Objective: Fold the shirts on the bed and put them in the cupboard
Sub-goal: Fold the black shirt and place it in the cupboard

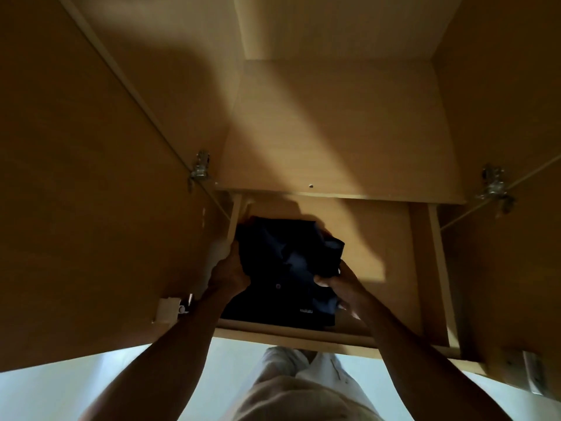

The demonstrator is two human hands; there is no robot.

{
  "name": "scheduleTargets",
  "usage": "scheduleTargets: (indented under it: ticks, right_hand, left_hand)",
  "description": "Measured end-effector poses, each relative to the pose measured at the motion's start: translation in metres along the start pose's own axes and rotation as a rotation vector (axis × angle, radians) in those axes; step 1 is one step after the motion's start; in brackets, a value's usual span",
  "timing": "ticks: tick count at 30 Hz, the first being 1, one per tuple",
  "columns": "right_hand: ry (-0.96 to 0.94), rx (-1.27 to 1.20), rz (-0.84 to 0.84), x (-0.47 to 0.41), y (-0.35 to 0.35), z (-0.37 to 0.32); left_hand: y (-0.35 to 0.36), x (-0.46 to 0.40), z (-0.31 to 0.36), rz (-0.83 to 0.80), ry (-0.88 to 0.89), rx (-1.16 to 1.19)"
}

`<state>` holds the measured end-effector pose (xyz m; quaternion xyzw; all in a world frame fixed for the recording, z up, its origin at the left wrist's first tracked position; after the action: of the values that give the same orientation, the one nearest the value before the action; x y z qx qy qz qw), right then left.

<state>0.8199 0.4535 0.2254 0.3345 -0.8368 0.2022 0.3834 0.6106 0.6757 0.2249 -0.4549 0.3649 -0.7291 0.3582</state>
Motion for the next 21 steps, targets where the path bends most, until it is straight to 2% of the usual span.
scheduleTargets:
  ticks: [4,6,10,14,17,19,21]
  right_hand:
    - [-0.160,0.174,-0.079,0.013,0.000,0.002]
    - [-0.186,0.258,-0.134,0.016,0.003,0.009]
    - [-0.140,0.551,0.032,0.006,-0.015,0.027]
    - [-0.195,0.682,0.094,0.005,-0.015,0.022]
    - [-0.406,0.877,0.182,0.017,-0.018,-0.003]
    - [-0.626,0.971,0.252,0.033,-0.015,-0.024]
    - [-0.803,0.977,0.205,0.046,0.001,-0.033]
  left_hand:
    - [-0.023,0.046,0.022,-0.017,0.036,-0.251]
    - [-0.026,0.049,0.026,0.041,0.092,-0.362]
    - [-0.029,0.056,0.034,0.160,0.197,-0.515]
    - [-0.022,0.060,0.031,0.137,0.243,-0.701]
    - [-0.020,0.062,0.026,0.084,0.236,-0.674]
    - [-0.018,0.067,0.021,0.048,0.248,-0.674]
    - [-0.015,0.070,0.018,0.014,0.236,-0.643]
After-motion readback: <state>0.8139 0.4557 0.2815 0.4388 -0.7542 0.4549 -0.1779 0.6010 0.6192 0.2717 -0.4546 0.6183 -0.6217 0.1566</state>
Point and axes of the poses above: each hand's wrist, its own x-axis away from the middle knuckle, its own y-axis out of the palm, z = x × y, the point moved 10 cm from there along -x, towards the middle knuckle, and after that the axes turned 12 degrees about z, right-handed, at the moved point
